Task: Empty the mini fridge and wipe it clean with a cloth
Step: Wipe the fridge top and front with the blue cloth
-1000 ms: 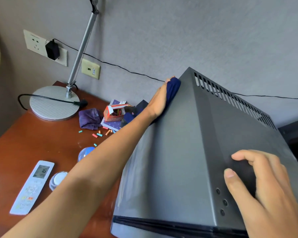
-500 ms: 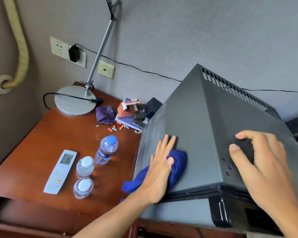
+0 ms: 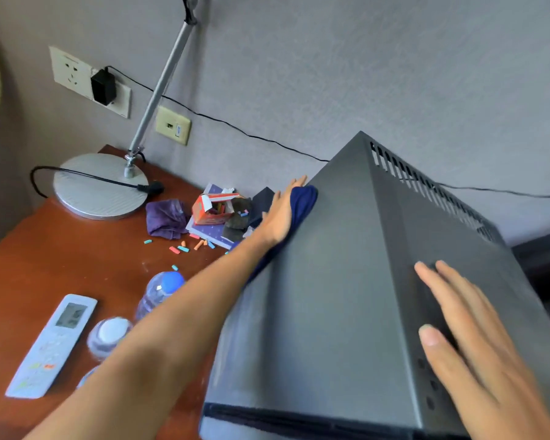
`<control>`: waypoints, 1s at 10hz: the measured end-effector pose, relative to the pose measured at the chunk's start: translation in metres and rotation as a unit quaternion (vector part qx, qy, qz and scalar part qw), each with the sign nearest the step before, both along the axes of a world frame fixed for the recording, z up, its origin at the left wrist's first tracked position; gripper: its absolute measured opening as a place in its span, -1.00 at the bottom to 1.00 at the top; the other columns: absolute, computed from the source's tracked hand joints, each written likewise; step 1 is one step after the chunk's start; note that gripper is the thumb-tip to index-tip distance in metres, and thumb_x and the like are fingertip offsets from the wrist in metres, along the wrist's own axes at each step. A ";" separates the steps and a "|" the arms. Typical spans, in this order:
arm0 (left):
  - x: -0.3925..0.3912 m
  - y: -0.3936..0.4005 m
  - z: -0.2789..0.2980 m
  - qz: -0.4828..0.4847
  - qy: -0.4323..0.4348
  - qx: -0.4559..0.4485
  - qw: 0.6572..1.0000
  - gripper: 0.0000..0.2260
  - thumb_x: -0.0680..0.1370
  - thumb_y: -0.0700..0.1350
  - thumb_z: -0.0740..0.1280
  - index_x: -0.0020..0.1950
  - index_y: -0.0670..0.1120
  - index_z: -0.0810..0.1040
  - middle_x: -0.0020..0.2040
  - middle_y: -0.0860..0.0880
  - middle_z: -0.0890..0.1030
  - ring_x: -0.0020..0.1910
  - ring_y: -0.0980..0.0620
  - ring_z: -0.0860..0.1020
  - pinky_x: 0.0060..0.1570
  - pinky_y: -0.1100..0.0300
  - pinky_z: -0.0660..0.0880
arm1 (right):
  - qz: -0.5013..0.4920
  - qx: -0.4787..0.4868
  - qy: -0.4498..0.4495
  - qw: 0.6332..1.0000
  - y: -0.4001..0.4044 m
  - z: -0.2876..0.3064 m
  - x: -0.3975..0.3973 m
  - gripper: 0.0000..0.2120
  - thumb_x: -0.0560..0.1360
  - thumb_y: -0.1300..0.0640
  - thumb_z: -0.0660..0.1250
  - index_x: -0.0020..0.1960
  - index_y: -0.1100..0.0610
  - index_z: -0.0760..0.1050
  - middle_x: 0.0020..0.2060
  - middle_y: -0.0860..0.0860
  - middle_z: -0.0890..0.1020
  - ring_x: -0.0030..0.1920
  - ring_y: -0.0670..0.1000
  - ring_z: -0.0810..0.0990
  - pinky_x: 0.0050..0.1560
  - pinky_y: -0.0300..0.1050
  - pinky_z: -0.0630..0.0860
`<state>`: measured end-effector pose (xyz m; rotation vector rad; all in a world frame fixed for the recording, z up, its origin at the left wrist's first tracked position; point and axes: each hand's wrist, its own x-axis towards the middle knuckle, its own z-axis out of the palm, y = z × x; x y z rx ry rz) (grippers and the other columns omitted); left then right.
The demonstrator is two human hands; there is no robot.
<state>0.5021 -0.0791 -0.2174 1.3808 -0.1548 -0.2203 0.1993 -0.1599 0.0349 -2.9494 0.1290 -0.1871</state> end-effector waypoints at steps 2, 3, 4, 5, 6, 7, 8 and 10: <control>0.020 -0.002 0.001 0.014 0.003 0.025 1.000 -0.63 0.61 0.33 0.09 0.43 0.47 0.29 0.59 0.01 0.34 0.57 -0.12 0.30 0.53 -0.20 0.28 | -0.024 -0.013 0.015 1.000 0.002 0.003 -0.003 -0.37 0.43 -0.24 0.08 0.52 -0.32 0.27 0.54 -0.28 0.26 0.56 -0.07 0.24 0.35 0.21 0.37; -0.008 0.003 0.007 0.013 0.016 -0.013 1.000 -0.56 0.61 0.38 0.08 0.49 0.39 0.31 0.59 0.05 0.35 0.58 -0.07 0.30 0.55 -0.19 0.25 | -0.030 0.000 0.000 1.000 0.011 0.005 -0.001 -0.38 0.43 -0.26 0.07 0.51 -0.35 0.26 0.53 -0.33 0.24 0.55 -0.09 0.24 0.38 0.30 0.37; -0.051 0.014 0.007 -0.007 0.017 -0.046 0.999 -0.57 0.61 0.43 0.06 0.48 0.47 0.30 0.59 0.15 0.33 0.61 0.02 0.23 0.58 -0.20 0.15 | -0.017 0.023 0.005 1.000 0.014 0.007 -0.004 -0.40 0.46 -0.23 0.11 0.50 -0.39 0.22 0.53 -0.36 0.20 0.56 -0.12 0.20 0.43 0.30 0.32; -0.115 0.029 0.008 -0.006 -0.013 -0.034 0.999 -0.65 0.65 0.39 -0.01 0.44 0.59 0.22 0.64 0.23 0.18 0.65 0.16 0.07 0.62 -0.19 -0.05 | -0.007 0.018 0.024 1.000 0.013 0.007 -0.005 -0.41 0.47 -0.31 0.06 0.51 -0.44 0.17 0.53 -0.39 0.16 0.58 -0.17 0.12 0.50 0.25 0.23; -0.187 0.045 0.013 -0.012 -0.006 0.009 1.000 -0.58 0.72 0.12 0.09 0.55 0.46 0.14 0.66 0.18 0.15 0.65 0.09 0.07 0.61 -0.20 0.07 | -0.009 0.022 0.041 0.999 0.010 0.009 -0.006 -0.38 0.44 -0.42 -0.01 0.50 -0.47 0.12 0.54 -0.40 0.11 0.59 -0.21 0.04 0.55 0.20 0.14; -0.248 0.056 0.007 -0.031 -0.002 0.021 0.999 -0.57 0.67 0.13 0.03 0.44 0.61 0.10 0.65 0.22 0.11 0.65 0.12 0.05 0.62 -0.15 0.09 | -0.009 0.021 0.054 0.998 0.009 0.008 -0.005 -0.35 0.39 -0.52 -0.04 0.48 -0.54 0.03 0.54 -0.46 -0.04 0.58 -0.29 -0.15 0.56 0.03 -0.03; -0.274 0.058 -0.009 -0.034 -0.016 -0.031 0.999 -0.58 0.59 0.32 -0.01 0.44 0.64 0.07 0.65 0.29 0.07 0.65 0.21 -0.05 0.65 -0.10 -0.07 | -0.008 0.012 0.062 0.998 0.009 0.007 -0.004 -0.29 0.35 -0.64 -0.11 0.49 -0.55 -0.03 0.54 -0.48 -0.11 0.54 -0.35 -0.25 0.52 -0.06 -0.11; -0.193 0.045 -0.029 -0.024 -0.075 0.009 0.997 -0.59 0.65 0.31 -0.05 0.50 0.58 0.07 0.68 0.21 0.02 0.67 0.10 -0.10 0.60 -0.29 -0.13 | 0.002 -0.001 0.068 0.998 0.006 0.006 -0.002 -0.28 0.38 -0.64 -0.16 0.51 -0.52 -0.08 0.55 -0.47 -0.05 0.56 -0.34 -0.18 0.56 -0.03 -0.14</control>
